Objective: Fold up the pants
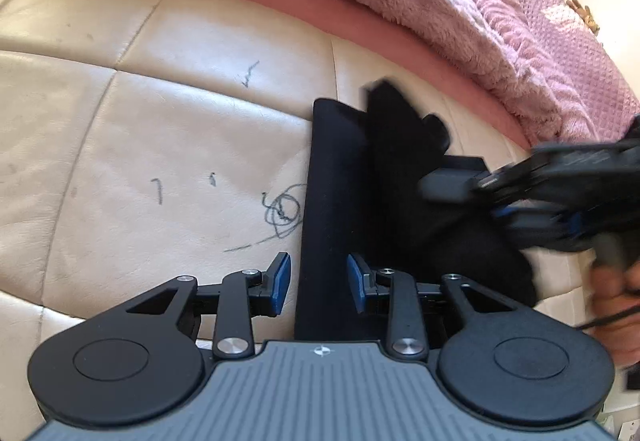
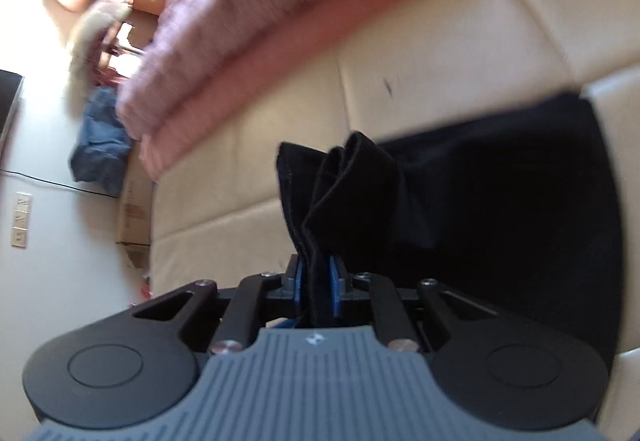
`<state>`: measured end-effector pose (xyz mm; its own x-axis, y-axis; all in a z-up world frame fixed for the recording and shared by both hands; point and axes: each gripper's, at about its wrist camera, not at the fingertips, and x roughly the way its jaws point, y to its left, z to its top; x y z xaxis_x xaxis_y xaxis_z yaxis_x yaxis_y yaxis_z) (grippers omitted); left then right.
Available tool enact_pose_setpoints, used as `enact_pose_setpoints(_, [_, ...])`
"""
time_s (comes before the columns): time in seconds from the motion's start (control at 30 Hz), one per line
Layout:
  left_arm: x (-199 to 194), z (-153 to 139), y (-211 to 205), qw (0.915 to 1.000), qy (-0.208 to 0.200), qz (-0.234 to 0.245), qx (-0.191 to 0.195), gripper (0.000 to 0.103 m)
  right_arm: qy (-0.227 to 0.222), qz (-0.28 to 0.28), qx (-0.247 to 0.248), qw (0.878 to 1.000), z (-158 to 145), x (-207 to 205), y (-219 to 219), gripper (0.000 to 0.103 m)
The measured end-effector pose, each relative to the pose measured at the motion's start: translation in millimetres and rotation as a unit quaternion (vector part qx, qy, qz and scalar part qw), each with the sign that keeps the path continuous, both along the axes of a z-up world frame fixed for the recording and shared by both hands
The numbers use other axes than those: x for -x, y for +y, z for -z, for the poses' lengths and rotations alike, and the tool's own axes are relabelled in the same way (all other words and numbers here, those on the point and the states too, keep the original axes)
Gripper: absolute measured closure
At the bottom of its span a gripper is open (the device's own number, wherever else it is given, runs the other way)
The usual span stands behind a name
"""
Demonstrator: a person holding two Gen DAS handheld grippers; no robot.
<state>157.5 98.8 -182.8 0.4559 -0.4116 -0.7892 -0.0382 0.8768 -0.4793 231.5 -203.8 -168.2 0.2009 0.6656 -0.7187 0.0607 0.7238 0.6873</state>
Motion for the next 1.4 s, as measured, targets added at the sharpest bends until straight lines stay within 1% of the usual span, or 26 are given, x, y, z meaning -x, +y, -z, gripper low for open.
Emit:
enact_pose_setpoints(0.07, [2.9,-5.3,4.3,0.9999,-0.007,-0.008,-0.002,0.068,0.01,0.0,0.002,1.0,13.6,2.0,11.8,0.093])
enact_pose_setpoints(0.13, [3.9,-10.9,7.8,0.9998,-0.013,-0.017,-0.002,0.068,0.005,-0.009,0.015,1.0,20.5,3.7,24.7,0.092])
enact_pose_setpoints(0.2, [2.8,-13.7,8.9,0.9996,-0.018,-0.023,0.0,0.068,0.003,-0.017,0.023,1.0,25.7,5.3,33.5,0.088])
enact_pose_setpoints(0.27, [3.1,-18.6,10.9,0.9993,-0.026,-0.029,0.001,0.068,0.008,-0.022,0.015,1.0,28.3,6.2,39.1,0.077])
enact_pose_setpoints(0.3, [4.4,-21.7,13.3,0.9991,-0.03,-0.031,0.001,0.068,0.008,-0.023,0.01,1.0,28.6,7.7,37.7,0.075])
enact_pose_setpoints(0.37, [4.4,-26.9,14.5,0.9987,-0.039,-0.034,0.002,0.068,-0.005,-0.03,0.005,1.0,24.8,9.3,34.1,0.074])
enact_pose_setpoints(0.47, [0.8,-31.4,13.2,0.9981,-0.053,-0.025,0.016,0.067,-0.05,-0.037,0.017,0.998,3.5,16.4,27.3,0.072])
enact_pose_setpoints(0.5, [-2.2,-31.5,10.8,0.998,-0.056,-0.022,0.018,0.065,-0.065,-0.035,0.02,0.997,-4.0,18.8,21.4,0.071])
enact_pose_setpoints(0.57, [-11.5,-29.6,1.4,0.9978,-0.062,-0.015,0.018,0.061,-0.098,-0.026,0.034,0.994,-15.7,26.8,2.6,0.072])
enact_pose_setpoints(0.63, [-22.1,-26.1,-10.1,0.9975,-0.07,-0.003,0.011,0.054,-0.126,-0.019,0.072,0.989,-21.1,33.6,-15.7,0.073])
enact_pose_setpoints(0.67, [-28.7,-23.2,-16.3,0.9972,-0.074,0.004,0.005,0.053,-0.136,-0.016,0.091,0.986,-21.4,36.8,-23.8,0.078])
enact_pose_setpoints(0.73, [-40.6,-16.0,-25.1,0.9968,-0.079,0.012,-0.008,0.05,-0.153,-0.014,0.126,0.98,-18.4,41.1,-38.7,0.084])
enact_pose_setpoints(0.8, [-52.1,-6.8,-28.0,0.9973,-0.07,0.014,-0.015,0.05,-0.159,-0.009,0.146,0.976,-11.7,44.6,-52.3,0.085])
enact_pose_setpoints(0.87, [-62.2,2.0,-27.0,0.9981,-0.061,0.011,-0.007,0.05,-0.163,-0.004,0.143,0.976,-4.9,45.1,-65.5,0.086])
enact_pose_setpoints(0.93, [-70.2,9.6,-23.4,0.9983,-0.055,0.005,0.016,0.049,-0.171,-0.006,0.14,0.975,0.3,43.7,-71.7,0.086])
enact_pose_setpoints(1.03, [-76.6,17.0,-20.9,0.9975,-0.051,-0.004,0.048,0.049,-0.174,-0.019,0.163,0.971,14.6,38.3,-74.4,0.086])
enact_pose_setpoints(1.1, [-78.5,19.1,-22.2,0.9967,-0.059,-0.004,0.056,0.049,-0.163,-0.014,0.151,0.975,27.8,36.7,-75.3,0.086])
enact_pose_setpoints(1.2, [-76.2,19.6,-26.8,0.9959,-0.076,0.003,0.049,0.058,-0.166,-0.004,0.138,0.976,36.3,38.8,-80.2,0.088])
enact_pose_setpoints(1.23, [-75.4,19.1,-28.2,0.9956,-0.082,0.006,0.045,0.067,-0.167,-0.002,0.135,0.977,37.7,38.9,-81.4,0.089])
enact_pose_setpoints(1.27, [-74.7,18.5,-29.1,0.9954,-0.086,0.008,0.041,0.073,-0.167,-0.001,0.132,0.977,39.2,39.9,-82.0,0.089])
enact_pose_setpoints(1.3, [-74.0,17.9,-28.7,0.9949,-0.089,0.011,0.045,0.08,-0.167,-0.001,0.13,0.977,40.3,39.3,-82.6,0.091])
enact_pose_setpoints(1.33, [-71.9,15.7,-27.3,0.9944,-0.093,0.008,0.05,0.085,-0.167,-0.001,0.13,0.977,41.2,40.6,-84.3,0.094])
enact_pose_setpoints(1.4, [-67.7,7.2,-26.9,0.9927,-0.107,0.002,0.056,0.089,-0.165,0.0,0.128,0.978,41.7,43.8,-92.0,0.095])
